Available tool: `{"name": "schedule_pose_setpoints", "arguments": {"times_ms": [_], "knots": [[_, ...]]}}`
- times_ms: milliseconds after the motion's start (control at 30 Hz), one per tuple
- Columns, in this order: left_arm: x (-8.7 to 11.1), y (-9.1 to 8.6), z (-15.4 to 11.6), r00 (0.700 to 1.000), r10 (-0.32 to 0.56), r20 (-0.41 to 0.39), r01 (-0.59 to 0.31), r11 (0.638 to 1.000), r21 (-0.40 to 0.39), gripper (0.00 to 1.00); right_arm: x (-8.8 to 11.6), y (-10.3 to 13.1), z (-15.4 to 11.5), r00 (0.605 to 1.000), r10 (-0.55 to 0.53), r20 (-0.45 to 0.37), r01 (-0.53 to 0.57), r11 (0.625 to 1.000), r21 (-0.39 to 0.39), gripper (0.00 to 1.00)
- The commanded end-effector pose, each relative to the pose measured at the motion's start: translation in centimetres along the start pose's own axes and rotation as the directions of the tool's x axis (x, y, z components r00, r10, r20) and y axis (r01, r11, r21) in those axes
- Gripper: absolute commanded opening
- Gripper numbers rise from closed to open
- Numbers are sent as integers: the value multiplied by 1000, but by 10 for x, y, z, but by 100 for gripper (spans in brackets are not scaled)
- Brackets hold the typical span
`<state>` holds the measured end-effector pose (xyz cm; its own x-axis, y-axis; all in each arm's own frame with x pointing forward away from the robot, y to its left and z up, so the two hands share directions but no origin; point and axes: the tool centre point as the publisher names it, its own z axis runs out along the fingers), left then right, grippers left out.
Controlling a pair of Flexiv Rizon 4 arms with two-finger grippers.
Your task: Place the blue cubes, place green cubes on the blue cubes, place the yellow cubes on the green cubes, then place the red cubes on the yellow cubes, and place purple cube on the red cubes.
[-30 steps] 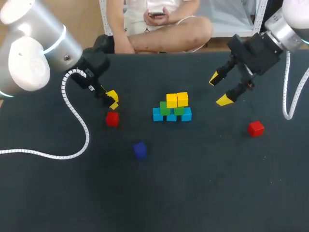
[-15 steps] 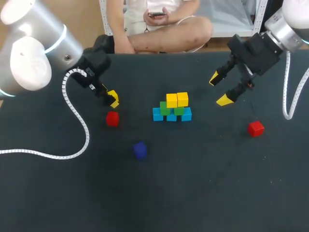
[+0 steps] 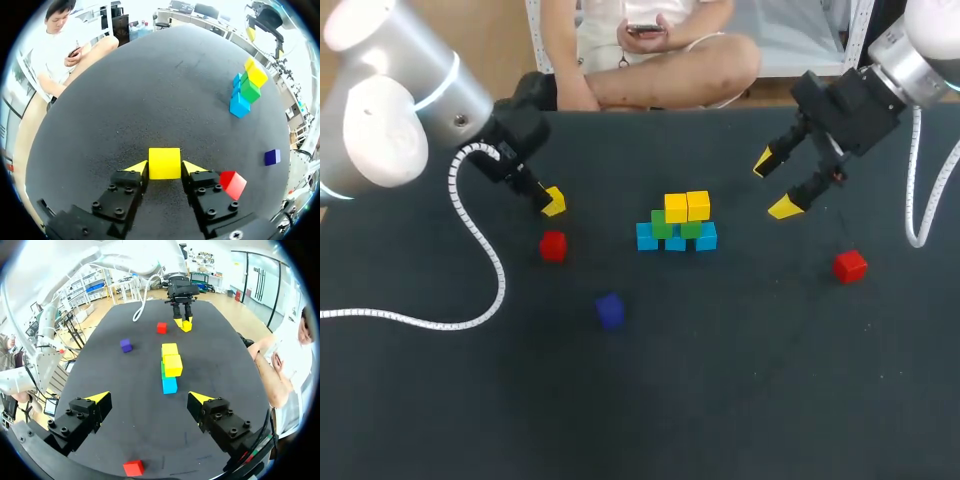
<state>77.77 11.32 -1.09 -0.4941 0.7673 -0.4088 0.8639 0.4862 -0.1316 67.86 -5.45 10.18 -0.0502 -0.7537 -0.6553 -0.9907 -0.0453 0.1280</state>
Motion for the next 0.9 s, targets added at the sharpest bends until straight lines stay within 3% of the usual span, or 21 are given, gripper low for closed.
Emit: {"name": "schedule_pose_setpoints", "arguments": {"times_ms": [33, 167, 267, 900], "knots": [[0, 2, 1, 1000, 3, 4, -3, 1000, 7, 40, 0, 0, 0, 1000, -1, 2, 1, 1000, -1, 100], [1, 2, 1, 1000, 3, 11, -4, 1000, 11, 27, 0, 0, 0, 1000, -1, 2, 1, 1000, -1, 100], [1, 1, 1, 1000, 16, 17, -17, 1000, 13, 1, 0, 0, 0, 1000, -1, 2, 1, 1000, -1, 100], [-15, -30, -24, 981, 193, -27, -191, 981, 45, 0, 0, 0, 0, 1000, -1, 2, 1, 1000, -1, 100]]}}
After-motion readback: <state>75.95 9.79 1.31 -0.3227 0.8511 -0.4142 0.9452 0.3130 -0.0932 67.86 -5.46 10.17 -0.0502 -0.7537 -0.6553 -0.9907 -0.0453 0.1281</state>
